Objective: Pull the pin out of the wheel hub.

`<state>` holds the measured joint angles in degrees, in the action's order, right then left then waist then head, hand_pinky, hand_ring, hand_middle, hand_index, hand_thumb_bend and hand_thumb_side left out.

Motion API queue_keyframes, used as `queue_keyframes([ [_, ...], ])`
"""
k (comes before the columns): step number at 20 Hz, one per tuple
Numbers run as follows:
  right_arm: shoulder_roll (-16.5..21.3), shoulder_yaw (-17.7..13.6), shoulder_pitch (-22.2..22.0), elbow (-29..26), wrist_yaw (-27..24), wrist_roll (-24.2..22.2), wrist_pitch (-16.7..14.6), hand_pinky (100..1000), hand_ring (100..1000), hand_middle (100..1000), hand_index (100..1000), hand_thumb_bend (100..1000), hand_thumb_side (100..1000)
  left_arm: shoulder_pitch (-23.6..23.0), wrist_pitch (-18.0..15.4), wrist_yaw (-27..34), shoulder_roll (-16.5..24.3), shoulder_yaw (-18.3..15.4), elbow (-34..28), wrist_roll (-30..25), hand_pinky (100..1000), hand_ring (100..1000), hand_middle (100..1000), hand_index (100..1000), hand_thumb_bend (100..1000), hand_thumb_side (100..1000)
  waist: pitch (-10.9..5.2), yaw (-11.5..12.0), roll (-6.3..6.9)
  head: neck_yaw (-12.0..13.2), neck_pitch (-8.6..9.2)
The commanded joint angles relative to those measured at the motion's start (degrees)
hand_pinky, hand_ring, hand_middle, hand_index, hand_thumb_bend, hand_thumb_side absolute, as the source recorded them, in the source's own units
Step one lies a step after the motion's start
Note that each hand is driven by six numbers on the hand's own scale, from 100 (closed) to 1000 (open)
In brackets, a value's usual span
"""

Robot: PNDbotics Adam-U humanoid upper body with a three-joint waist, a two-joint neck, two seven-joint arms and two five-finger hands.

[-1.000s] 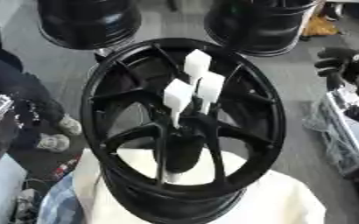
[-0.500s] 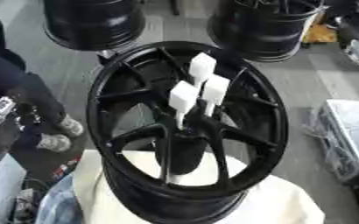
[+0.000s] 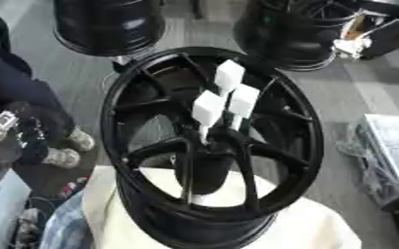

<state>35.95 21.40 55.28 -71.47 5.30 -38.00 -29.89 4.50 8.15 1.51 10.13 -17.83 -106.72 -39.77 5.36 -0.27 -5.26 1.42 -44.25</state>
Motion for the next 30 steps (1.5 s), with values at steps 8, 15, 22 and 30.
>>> queue_keyframes([
  [8, -5.9, 3.1, 3.7, 9.0, 6.7, -13.9, -11.9, 829, 869, 884, 923, 150, 610, 0.6, -0.2, 0.0, 1.1, 0.3, -0.6, -0.5, 726, 646, 613, 703, 100, 900, -0.51, 0.5, 0.39, -0.6, 0.13],
  [15, -7.8, 4.4, 3.8, 11.2, 8.6, -14.0, -14.1, 829, 871, 885, 924, 157, 631, 0.7, -0.2, 0.1, 1.0, 0.4, -0.6, -0.6, 726, 648, 613, 703, 100, 900, -0.55, 0.8, 0.52, -0.9, 0.13],
  [22, -7.8, 5.7, 3.3, 11.3, 9.2, -14.0, -15.1, 828, 871, 884, 923, 161, 650, 0.8, -0.3, 0.2, 1.1, 0.4, -0.5, -0.6, 726, 649, 614, 704, 100, 900, -0.5, 0.8, 0.51, -0.8, 0.13],
  [30, -6.8, 6.9, 2.6, 10.0, 8.5, -14.0, -15.5, 826, 869, 879, 922, 162, 659, 0.8, -0.3, 0.1, 1.1, 0.4, -0.4, -0.7, 726, 651, 613, 703, 100, 899, -0.48, 0.6, 0.53, -0.7, 0.13],
])
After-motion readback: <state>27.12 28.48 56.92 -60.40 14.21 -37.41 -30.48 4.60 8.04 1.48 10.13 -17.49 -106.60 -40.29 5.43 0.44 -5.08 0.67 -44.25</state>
